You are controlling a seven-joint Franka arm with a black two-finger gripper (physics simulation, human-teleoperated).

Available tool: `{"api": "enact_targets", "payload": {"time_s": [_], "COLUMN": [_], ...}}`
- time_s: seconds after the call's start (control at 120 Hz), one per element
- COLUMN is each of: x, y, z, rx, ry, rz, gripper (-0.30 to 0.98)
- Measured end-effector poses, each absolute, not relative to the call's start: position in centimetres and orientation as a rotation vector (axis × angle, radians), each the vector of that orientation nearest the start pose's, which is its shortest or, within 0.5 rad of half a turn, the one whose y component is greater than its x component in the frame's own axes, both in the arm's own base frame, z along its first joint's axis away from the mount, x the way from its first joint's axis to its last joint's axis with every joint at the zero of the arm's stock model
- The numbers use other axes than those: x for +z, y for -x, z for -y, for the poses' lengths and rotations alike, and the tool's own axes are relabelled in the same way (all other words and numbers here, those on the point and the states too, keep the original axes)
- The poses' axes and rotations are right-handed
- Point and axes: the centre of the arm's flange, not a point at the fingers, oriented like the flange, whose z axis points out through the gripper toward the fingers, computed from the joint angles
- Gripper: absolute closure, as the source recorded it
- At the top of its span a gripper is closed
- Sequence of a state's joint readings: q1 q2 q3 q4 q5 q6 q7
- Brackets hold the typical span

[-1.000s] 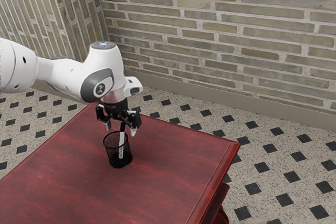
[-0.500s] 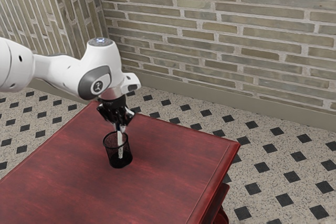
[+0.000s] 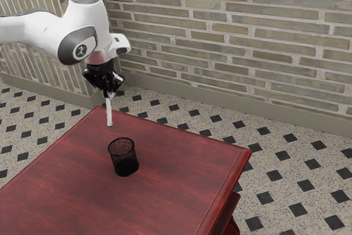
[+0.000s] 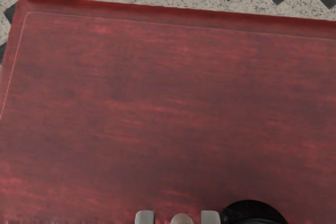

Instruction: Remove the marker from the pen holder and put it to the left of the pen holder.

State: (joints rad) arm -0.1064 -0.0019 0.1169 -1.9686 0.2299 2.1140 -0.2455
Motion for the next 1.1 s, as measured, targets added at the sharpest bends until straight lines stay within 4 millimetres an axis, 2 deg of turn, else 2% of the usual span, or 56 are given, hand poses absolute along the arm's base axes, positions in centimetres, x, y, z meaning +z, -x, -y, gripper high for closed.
{"api": "enact_targets", "payload": {"time_s": [0.042, 0.083, 0.142, 0.183, 0.208, 0.233, 0.333, 0.433, 0.55, 0.658, 0.683, 0.708, 0.733, 0.758, 0.808, 0.842, 0.925, 0.958, 1.0, 1.05, 1.1], "x": [46.9, 44.2, 40.9, 39.5, 38.9, 38.4, 36.7, 35.2, 34.4, 35.4, 36.5, 38.3, 41.4, 45.5, 53.8, 58.5, 67.8, 70.0, 71.6, 72.1, 72.0], "y": [-57.8, -58.2, -57.8, -57.5, -57.8, -58.4, -61.6, -62.3, -62.3, -62.1, -62.0, -61.8, -61.4, -60.9, -59.3, -57.9, -55.0, -54.2, -53.1, -52.4, -52.0], "z": [-3.0, -4.8, -10.3, -14.5, -16.2, -17.1, -16.4, -17.0, -16.2, -16.0, -16.0, -16.0, -15.9, -15.4, -13.6, -12.2, -8.7, -7.3, -5.6, -4.0, -3.4], "rx": [-0.175, -0.073, 0.066, 0.136, 0.172, 0.206, 0.309, 0.409, 0.478, 0.485, 0.465, 0.425, 0.354, 0.249, 0.012, -0.125, -0.339, -0.367, -0.365, -0.329, -0.287], "ry": [2.928, 2.928, 2.926, 2.924, 2.923, 2.926, 2.955, 2.975, 3.013, 3.037, 3.042, 3.049, 3.058, 3.065, 3.067, 3.061, 3.019, 2.997, 2.981, 2.962, 2.95], "rz": [0.253, 0.302, 0.441, 0.547, 0.587, 0.603, 0.536, 0.492, 0.41, 0.354, 0.342, 0.333, 0.324, 0.306, 0.249, 0.21, 0.136, 0.114, 0.086, 0.068, 0.074], "gripper": [0.78, 0.78, 0.78, 0.78, 0.78, 0.79, 0.79, 0.78, 0.51, 0.31, 0.28, 0.24, 0.22, 0.19, 0.15, 0.13, 0.09, 0.08, 0.06, 0.05, 0.04]}}
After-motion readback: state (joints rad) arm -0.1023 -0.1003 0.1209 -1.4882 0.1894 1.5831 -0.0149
